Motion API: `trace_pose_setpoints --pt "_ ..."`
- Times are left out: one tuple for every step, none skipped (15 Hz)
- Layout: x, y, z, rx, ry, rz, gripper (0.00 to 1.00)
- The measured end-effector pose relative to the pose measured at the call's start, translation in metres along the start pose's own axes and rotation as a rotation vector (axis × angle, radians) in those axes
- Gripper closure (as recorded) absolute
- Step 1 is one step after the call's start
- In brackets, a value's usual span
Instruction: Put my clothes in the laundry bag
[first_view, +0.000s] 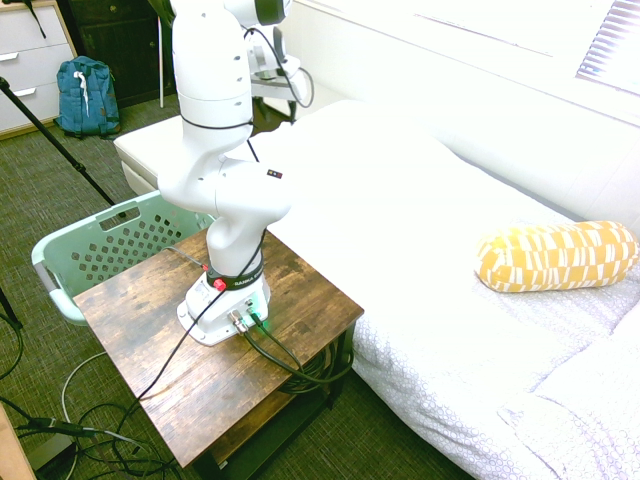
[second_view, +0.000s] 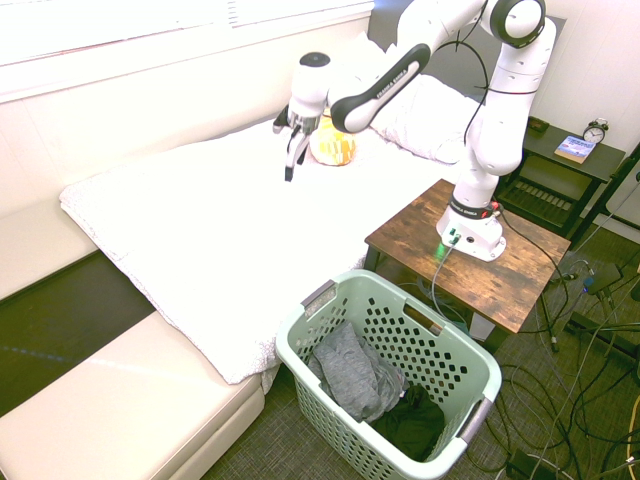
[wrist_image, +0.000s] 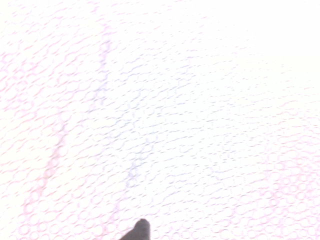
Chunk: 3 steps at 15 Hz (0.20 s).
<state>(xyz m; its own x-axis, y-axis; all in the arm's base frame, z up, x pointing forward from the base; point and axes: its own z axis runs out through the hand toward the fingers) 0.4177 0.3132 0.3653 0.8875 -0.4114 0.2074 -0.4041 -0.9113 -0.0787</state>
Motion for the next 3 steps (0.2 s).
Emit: trace_pose_setpoints --pt "0.034 0.021 -0.003 0.006 -0.012 0.034 0.0" --pt "0.064 0.042 -0.005 0.01 -0.018 0.067 0.0" --pt "0.089 0.063 -0.004 0.011 -0.025 0.099 0.0"
